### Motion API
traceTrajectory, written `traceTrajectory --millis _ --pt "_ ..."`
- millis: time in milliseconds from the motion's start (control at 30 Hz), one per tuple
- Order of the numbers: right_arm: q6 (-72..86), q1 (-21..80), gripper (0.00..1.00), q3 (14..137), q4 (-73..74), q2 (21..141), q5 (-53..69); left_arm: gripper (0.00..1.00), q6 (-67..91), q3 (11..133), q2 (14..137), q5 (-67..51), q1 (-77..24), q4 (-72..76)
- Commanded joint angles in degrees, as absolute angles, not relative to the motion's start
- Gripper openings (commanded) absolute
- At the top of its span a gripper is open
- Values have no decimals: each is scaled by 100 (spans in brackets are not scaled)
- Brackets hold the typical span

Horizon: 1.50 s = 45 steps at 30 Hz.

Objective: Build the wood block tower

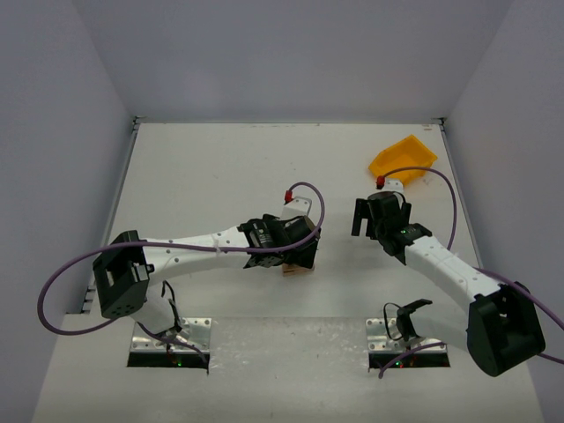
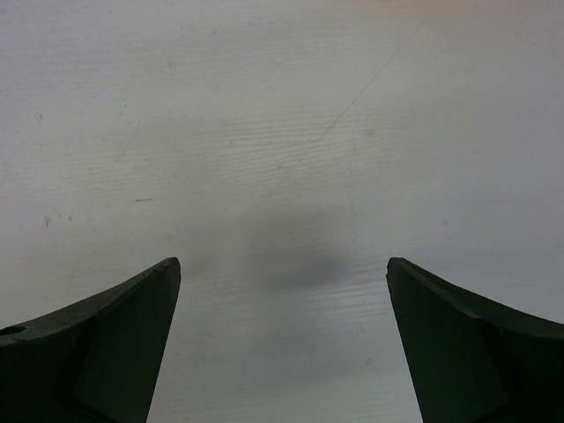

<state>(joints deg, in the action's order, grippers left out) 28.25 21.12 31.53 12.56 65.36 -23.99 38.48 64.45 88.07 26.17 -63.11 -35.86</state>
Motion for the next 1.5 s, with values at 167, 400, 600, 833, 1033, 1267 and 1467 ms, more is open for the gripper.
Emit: traceTrajectory --millis 167,400,600,833,1033,1267,1467 --pt "2812 2101 99 3349 1169 6520 -2515 97 3920 6627 8754 2716 -6362 -3516" --pt "2802 2099 99 3366 1162 6550 -2503 97 3911 6609 8728 2749 -6357 -3531" --pt "2804 2101 99 3375 1178 6565 -2505 97 3913 6607 8728 2751 -6363 -3533" --pt "2804 2100 99 3384 1170 6582 -2487 97 3937 6565 8692 2725 -6363 -3507" --pt "2804 2101 99 3384 1192 6574 -2487 97 3941 6548 8698 2751 -6363 -3533" --pt "2804 2095 99 3393 1187 6574 -2491 97 3955 6548 8645 2786 -6360 -3581" --pt "2804 2101 99 3393 1187 6581 -2494 97 3957 6548 8631 2795 -6356 -3610"
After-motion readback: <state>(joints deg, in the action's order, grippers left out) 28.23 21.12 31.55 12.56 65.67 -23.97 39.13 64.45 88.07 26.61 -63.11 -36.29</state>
